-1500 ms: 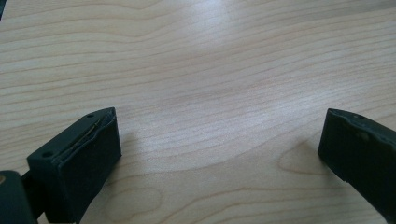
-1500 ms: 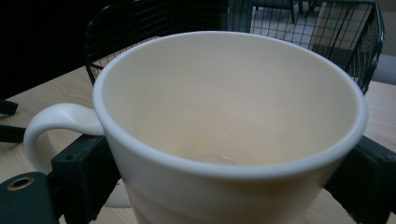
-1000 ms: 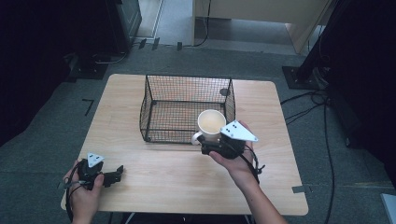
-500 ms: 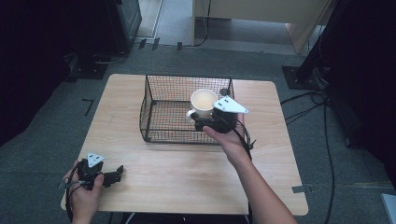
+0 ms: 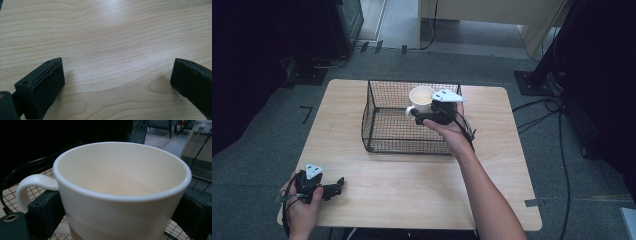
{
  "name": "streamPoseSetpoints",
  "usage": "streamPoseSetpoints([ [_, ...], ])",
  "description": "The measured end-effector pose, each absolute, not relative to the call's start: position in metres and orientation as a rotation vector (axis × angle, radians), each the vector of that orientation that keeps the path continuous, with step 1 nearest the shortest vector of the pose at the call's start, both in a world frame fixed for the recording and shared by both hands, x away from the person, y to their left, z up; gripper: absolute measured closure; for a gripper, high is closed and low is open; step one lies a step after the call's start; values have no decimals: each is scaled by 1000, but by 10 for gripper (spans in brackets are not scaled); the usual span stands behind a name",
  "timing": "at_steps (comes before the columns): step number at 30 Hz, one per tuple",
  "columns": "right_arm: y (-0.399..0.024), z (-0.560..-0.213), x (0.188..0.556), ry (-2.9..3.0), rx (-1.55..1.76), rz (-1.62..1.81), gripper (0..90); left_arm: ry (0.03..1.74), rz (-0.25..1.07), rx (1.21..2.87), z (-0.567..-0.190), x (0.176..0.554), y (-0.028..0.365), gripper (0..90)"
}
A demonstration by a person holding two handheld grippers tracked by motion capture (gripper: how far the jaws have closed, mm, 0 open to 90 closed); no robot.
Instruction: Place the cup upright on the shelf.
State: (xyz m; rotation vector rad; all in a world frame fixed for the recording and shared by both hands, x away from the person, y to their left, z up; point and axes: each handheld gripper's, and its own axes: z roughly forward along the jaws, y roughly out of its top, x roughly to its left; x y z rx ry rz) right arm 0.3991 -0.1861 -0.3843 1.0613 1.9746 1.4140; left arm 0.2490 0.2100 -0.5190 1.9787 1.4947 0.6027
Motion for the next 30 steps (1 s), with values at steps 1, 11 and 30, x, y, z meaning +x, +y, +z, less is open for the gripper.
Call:
streamPoseSetpoints([
  [1, -185, -385, 402, 1974, 1064, 1418, 80, 1494, 603, 1980, -519, 249, 210, 0],
  [11, -179, -412, 440, 2007, 1135, 1330, 80, 1496, 600, 1979, -519, 249, 210, 0],
  [30, -167, -452, 466, 2149, 1040, 1269, 79, 1495, 601, 1979, -519, 249, 210, 0],
])
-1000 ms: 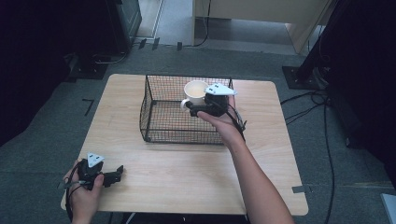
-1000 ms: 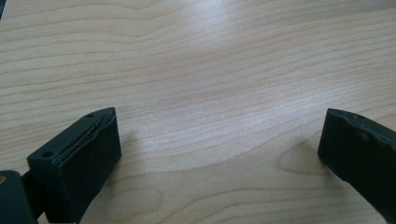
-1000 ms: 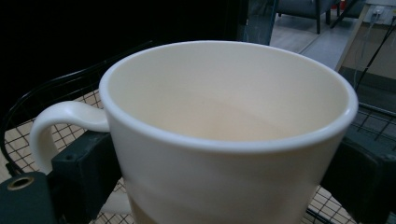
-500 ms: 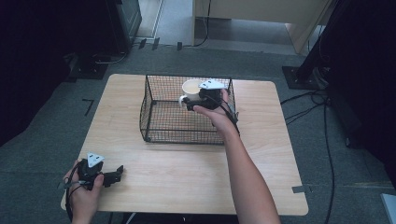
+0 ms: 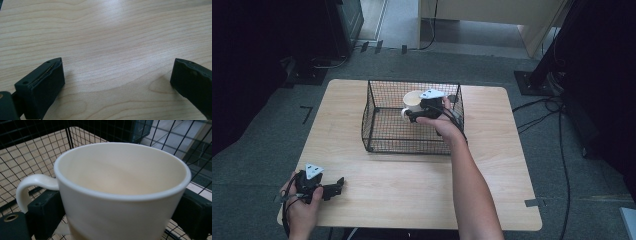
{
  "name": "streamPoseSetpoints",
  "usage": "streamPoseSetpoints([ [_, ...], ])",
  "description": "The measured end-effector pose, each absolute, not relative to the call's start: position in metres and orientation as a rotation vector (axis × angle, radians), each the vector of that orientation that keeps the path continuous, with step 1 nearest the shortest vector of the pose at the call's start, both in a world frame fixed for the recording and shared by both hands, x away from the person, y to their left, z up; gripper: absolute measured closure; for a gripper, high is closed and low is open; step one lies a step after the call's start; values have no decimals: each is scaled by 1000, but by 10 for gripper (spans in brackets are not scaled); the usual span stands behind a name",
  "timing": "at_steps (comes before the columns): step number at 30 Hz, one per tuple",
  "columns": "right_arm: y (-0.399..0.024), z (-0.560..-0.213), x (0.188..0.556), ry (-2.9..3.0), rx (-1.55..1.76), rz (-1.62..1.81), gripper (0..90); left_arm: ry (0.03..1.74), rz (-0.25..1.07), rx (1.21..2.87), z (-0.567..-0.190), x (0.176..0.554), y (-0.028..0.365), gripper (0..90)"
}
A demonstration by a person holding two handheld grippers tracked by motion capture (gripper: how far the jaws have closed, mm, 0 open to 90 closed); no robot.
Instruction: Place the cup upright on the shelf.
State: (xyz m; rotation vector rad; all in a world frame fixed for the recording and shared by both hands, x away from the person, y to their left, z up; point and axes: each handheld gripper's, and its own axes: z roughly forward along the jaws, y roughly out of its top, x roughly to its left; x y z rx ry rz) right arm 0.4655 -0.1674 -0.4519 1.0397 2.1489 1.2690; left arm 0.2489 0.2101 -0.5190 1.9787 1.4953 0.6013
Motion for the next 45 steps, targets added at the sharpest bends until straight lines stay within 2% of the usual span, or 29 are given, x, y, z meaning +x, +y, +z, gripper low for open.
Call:
streamPoseSetpoints([
  [13, -161, -474, 469, 2265, 980, 1199, 80, 1496, 601, 1978, -519, 249, 210, 0],
  [33, -164, -475, 472, 2273, 1104, 1128, 73, 1496, 601, 1978, -519, 249, 210, 0],
  [39, -167, -471, 471, 2273, 1100, 1080, 11, 1495, 602, 1979, -519, 249, 210, 0],
  [45, -171, -466, 468, 2268, 1078, 1069, 7, 1495, 603, 1980, -519, 249, 210, 0],
])
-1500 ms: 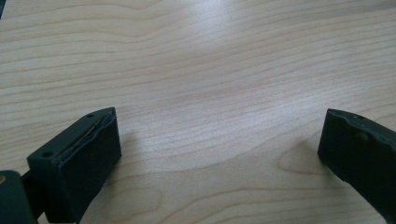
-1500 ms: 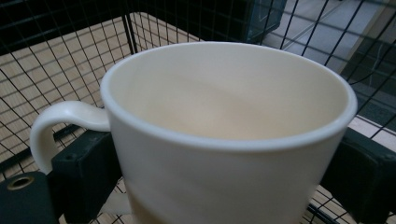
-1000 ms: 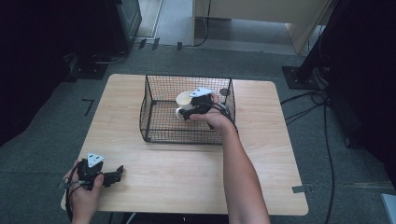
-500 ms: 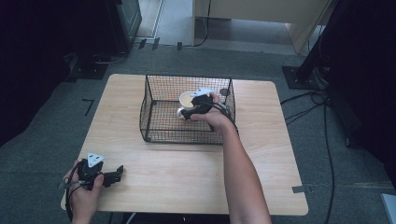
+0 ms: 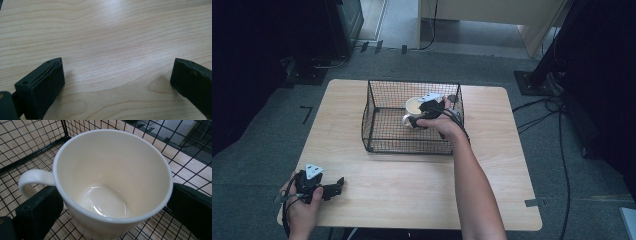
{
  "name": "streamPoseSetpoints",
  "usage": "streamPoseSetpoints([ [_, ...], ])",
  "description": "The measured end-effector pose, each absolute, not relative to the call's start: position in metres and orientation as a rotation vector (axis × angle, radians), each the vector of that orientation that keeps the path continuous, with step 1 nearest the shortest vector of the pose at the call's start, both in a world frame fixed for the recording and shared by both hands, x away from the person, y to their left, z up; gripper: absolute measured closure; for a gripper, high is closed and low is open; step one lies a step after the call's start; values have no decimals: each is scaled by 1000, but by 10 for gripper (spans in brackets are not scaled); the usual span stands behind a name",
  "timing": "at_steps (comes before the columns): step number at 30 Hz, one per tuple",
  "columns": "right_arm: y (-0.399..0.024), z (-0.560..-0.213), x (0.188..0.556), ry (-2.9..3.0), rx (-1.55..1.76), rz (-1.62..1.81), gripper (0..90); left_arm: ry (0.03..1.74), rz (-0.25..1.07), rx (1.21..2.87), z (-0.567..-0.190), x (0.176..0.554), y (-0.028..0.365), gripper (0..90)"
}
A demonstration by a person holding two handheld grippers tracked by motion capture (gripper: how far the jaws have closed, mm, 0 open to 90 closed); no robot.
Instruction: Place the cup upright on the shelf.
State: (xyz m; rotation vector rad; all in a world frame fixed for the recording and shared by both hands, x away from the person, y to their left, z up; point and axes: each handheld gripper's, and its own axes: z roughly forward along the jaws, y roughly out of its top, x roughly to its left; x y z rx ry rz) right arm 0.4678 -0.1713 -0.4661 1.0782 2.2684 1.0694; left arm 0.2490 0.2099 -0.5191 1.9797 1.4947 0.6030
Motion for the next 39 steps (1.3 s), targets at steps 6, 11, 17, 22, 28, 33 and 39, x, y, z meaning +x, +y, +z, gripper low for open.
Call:
streamPoseSetpoints([
  [6, -173, -461, 463, 2266, 1045, 1050, 7, 1495, 603, 1980, -519, 249, 210, 0],
  [11, -172, -455, 459, 2251, 1018, 1077, 7, 1494, 603, 1982, -519, 249, 210, 0],
  [17, -173, -445, 455, 2208, 1014, 1135, 7, 1494, 604, 1981, -519, 249, 210, 0],
  [22, -173, -434, 449, 2166, 1008, 1193, 9, 1494, 603, 1981, -519, 249, 210, 0],
  [28, -173, -421, 437, 2108, 1030, 1214, 16, 1494, 603, 1981, -519, 249, 210, 0],
  [33, -179, -404, 424, 2044, 1069, 1286, 27, 1494, 603, 1981, -519, 249, 210, 0],
  [39, -185, -386, 404, 1989, 1081, 1320, 33, 1494, 603, 1981, -519, 249, 210, 0],
])
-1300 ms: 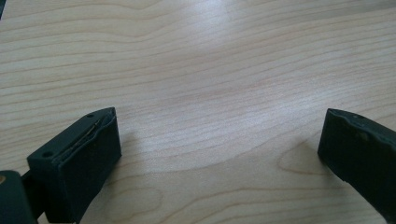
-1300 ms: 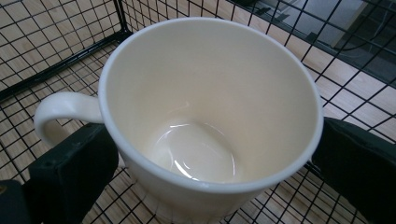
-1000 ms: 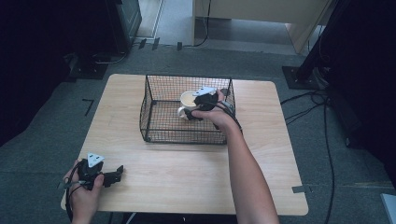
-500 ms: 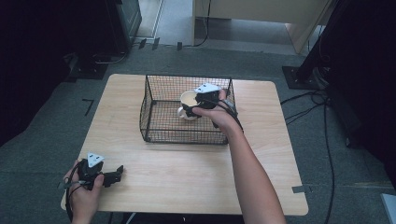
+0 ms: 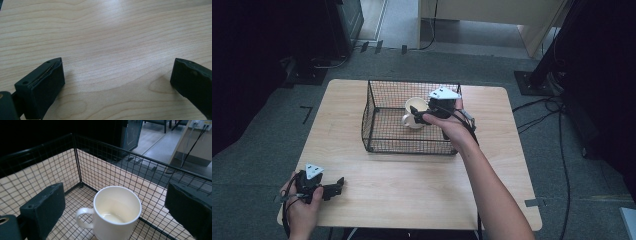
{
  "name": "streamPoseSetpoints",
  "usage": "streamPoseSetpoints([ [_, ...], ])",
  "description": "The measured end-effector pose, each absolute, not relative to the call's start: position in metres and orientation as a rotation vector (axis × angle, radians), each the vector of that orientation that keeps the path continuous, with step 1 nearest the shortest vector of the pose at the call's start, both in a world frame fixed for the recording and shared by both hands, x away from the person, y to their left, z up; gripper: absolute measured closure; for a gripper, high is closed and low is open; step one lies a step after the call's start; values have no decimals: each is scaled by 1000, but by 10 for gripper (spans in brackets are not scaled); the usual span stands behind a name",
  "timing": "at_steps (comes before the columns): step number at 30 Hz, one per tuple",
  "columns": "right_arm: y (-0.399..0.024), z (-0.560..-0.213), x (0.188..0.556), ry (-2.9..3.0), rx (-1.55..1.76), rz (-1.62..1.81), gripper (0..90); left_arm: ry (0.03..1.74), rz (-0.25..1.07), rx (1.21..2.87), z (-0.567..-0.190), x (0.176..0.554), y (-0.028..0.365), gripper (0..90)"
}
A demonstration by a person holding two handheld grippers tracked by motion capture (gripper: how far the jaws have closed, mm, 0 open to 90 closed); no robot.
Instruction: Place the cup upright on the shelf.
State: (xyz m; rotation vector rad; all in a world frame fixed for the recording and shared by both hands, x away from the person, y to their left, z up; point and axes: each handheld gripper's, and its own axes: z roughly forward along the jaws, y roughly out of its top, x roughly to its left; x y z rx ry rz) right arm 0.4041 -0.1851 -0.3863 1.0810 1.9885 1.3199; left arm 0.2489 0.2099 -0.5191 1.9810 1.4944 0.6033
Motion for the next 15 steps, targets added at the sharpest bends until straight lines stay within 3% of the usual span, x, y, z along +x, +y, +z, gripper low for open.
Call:
streamPoseSetpoints([
  [15, -215, -382, 347, 1949, 1065, 1348, 39, 1494, 604, 1981, -519, 249, 210, 0],
])
